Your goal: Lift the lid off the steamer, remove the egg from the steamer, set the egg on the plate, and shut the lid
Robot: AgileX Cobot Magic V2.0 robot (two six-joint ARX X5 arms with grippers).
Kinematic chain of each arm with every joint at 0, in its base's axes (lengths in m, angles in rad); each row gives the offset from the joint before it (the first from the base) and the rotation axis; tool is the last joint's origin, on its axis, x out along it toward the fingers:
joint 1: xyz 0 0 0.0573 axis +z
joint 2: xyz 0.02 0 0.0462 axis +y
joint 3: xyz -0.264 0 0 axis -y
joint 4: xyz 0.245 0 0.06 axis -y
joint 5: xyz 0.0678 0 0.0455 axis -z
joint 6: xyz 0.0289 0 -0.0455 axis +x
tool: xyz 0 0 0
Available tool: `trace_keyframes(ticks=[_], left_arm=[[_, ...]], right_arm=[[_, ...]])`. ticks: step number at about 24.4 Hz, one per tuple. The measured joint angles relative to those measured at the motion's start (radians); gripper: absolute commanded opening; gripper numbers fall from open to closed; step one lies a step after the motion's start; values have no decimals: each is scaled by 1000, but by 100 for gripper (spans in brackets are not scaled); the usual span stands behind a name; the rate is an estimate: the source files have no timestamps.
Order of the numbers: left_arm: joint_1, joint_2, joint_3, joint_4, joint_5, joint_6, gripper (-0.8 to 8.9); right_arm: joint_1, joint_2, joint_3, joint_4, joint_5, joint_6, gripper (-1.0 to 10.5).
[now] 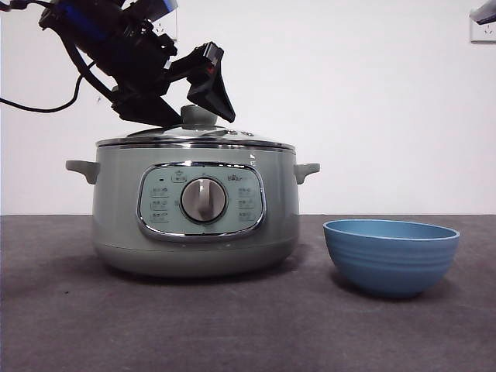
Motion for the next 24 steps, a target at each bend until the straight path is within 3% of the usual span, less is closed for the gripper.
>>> trace_keyframes(ticks=[3, 5, 9, 11, 12, 19, 24], left_arm=[[-1, 0, 0, 1, -12, 0, 202], [0, 0, 1, 5, -8, 0, 111], [-2, 0, 1, 5, -11, 1, 110], [-2, 0, 1, 5, -11, 1, -2], [-2, 0, 1, 5, -12, 1, -8], [-2, -6, 0, 10, -12, 0, -8], [-5, -108, -3, 8, -3, -2, -8]], right_arm=[[0, 0, 0, 0, 0, 0, 566], [0, 0, 0, 0, 0, 0, 566], [0, 0, 0, 0, 0, 0, 565], [0, 0, 0, 0, 0, 0, 565], [0, 0, 0, 0, 0, 0, 565], [0, 0, 0, 0, 14, 0, 565], [0, 0, 0, 0, 50, 0, 565]])
